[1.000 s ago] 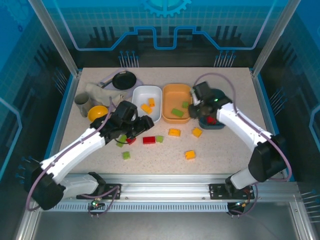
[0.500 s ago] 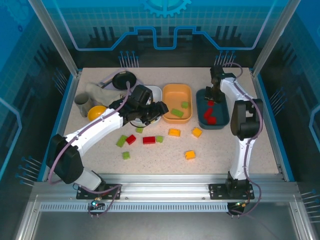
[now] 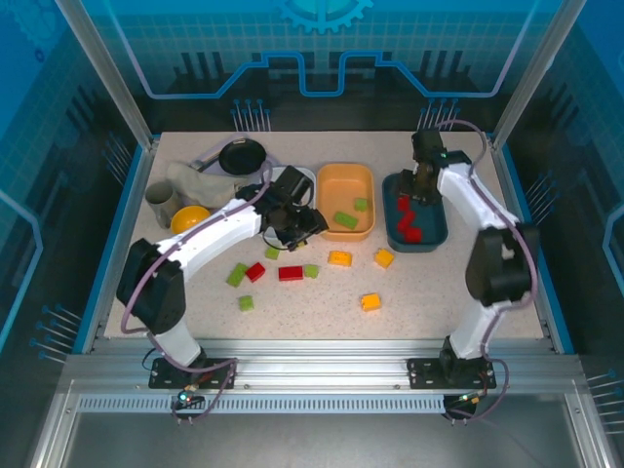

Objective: Sort the legos into containers by color

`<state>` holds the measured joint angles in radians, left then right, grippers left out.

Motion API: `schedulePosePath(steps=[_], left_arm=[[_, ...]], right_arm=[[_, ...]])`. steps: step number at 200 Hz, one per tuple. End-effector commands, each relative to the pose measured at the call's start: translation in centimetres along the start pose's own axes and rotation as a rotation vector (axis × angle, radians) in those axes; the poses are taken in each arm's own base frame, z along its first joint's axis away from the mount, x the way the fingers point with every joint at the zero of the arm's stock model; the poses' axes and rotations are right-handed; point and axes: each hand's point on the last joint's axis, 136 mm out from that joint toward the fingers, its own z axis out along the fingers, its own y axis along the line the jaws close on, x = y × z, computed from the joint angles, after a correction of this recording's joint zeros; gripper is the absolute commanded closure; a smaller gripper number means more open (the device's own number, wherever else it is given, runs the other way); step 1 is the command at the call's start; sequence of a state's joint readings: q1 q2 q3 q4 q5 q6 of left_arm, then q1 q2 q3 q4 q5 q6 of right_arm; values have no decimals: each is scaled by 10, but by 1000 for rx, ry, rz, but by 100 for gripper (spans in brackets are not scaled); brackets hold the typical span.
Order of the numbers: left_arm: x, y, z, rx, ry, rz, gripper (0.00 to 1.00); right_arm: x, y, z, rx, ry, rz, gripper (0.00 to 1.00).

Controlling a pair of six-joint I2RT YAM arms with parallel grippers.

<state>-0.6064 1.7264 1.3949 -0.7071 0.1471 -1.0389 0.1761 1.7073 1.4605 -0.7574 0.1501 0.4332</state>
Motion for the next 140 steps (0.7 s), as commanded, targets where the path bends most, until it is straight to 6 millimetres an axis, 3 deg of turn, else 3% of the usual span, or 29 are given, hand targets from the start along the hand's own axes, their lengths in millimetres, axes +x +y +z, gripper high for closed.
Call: schedulePosePath(steps=[1, 29, 68, 115, 140], left_arm=[[18, 4, 19, -92, 58, -126, 47], [29, -5, 46, -144, 86, -249, 47], [39, -5, 68, -228, 17, -418, 39], [36, 8, 87, -291, -91, -615, 30], [27, 1, 103, -254, -144, -651, 26]], right_arm=[[20, 33, -39, -114, -135, -87, 37], [72, 52, -70, -226, -188, -153, 36], [121, 44, -96, -292, -189, -153, 36], [147, 24, -114, -312, -207, -163, 36], [154, 22, -118, -329, -203, -174, 36]])
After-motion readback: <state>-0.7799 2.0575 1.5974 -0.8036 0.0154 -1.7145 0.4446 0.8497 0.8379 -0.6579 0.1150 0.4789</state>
